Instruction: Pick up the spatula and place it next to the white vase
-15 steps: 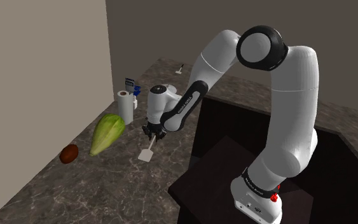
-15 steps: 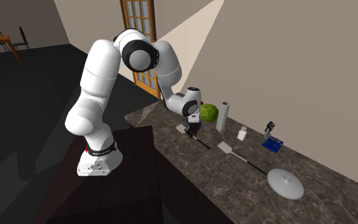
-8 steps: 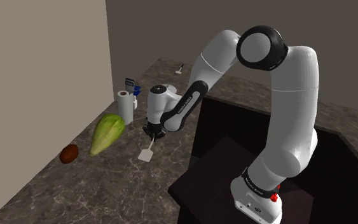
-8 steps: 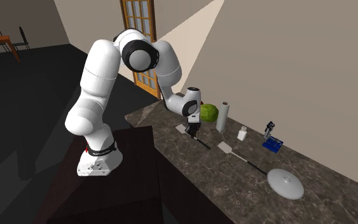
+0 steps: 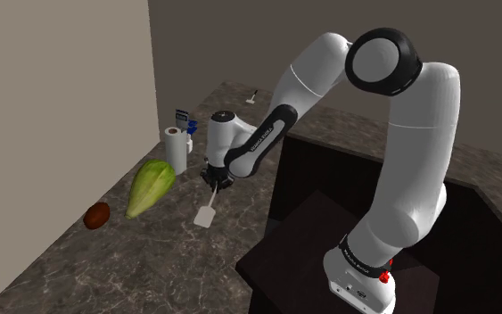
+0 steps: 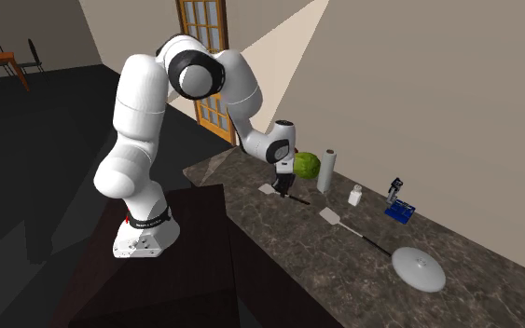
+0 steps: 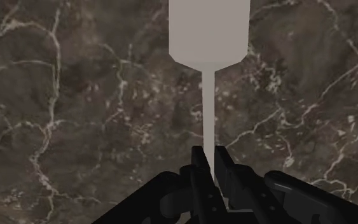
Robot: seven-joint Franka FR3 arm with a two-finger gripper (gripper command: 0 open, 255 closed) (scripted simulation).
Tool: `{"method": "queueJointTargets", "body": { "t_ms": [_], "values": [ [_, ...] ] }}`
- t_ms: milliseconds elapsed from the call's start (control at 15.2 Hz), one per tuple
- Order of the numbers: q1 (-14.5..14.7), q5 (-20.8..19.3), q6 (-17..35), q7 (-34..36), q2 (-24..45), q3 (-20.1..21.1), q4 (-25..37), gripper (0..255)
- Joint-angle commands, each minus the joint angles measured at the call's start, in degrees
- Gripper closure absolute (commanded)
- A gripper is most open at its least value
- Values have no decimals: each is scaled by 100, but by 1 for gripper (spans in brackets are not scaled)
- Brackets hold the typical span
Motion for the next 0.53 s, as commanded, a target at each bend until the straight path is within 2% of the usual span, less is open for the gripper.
{"method": "queueJointTargets", "body": {
  "t_ms": [0,462],
  "values": [
    [-80,125,-112,-98,-168,105,-53,255],
    [-308,569,-508,-441,-690,416,-144,255]
  ]
}}
